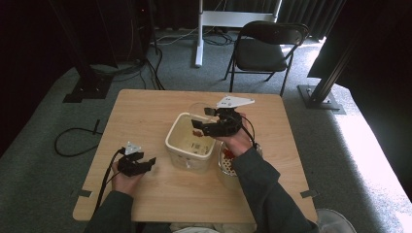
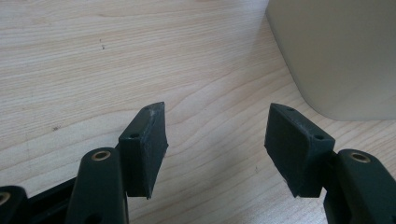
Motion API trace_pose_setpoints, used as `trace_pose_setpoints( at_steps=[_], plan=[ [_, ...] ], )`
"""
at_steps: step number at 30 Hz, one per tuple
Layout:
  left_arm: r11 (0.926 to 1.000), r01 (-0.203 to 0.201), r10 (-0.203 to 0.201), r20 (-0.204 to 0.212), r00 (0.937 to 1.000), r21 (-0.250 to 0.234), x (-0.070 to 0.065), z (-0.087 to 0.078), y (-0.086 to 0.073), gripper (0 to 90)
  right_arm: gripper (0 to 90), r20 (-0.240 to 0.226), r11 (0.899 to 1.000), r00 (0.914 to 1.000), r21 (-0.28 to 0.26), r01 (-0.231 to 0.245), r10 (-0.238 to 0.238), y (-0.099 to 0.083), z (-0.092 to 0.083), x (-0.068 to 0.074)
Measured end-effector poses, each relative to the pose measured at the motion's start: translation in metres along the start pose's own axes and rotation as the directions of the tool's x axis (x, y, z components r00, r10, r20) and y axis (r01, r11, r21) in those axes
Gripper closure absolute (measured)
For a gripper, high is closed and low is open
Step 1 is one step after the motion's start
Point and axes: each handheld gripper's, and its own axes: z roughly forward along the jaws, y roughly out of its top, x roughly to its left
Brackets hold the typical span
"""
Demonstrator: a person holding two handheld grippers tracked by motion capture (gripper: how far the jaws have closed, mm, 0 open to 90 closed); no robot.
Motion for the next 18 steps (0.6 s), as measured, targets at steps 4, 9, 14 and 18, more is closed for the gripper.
trace_pose_setpoints(
  at_steps=[4, 9, 14, 18],
  plan=[
    [1.0000, 0.003, -0.003, -0.004, 1.0000, 0.000, 0.001, 0.000, 0.000, 39.4, 22.2, -0.007, 1.000, 0.9996, 0.002, -0.027, 0.027, 0.000, 0.008, -0.001],
    [1.0000, 0.004, -0.004, -0.005, 1.0000, -0.002, 0.001, -0.001, 0.000, 39.4, 13.3, -0.085, 0.998, 0.9940, 0.015, -0.067, 0.068, -0.003, 0.019, -0.004],
    [1.0000, 0.005, -0.005, -0.003, 1.0000, -0.001, 0.001, 0.000, 0.000, 39.4, 14.2, -0.043, 0.998, 0.9973, 0.011, -0.059, 0.059, -0.004, 0.009, -0.004],
    [1.0000, 0.004, -0.004, -0.004, 1.0000, 0.000, 0.001, 0.000, 0.000, 39.4, 14.8, 0.016, 1.000, 0.9996, 0.013, -0.024, 0.024, -0.005, -0.007, -0.004]
  ],
)
